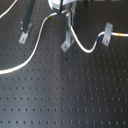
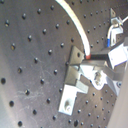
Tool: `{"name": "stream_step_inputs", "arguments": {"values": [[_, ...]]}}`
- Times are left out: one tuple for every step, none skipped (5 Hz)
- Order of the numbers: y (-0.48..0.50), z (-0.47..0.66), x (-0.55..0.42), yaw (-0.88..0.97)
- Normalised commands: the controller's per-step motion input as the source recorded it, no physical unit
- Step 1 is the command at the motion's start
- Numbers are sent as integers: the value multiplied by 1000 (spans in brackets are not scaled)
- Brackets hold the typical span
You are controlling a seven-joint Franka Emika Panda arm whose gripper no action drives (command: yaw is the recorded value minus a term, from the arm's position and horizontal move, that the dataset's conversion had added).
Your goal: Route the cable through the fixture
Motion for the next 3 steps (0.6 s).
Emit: {"name": "stream_step_inputs", "arguments": {"values": [[188,67,-118,203],[4,696,15,0],[-1,750,14,-40]]}}
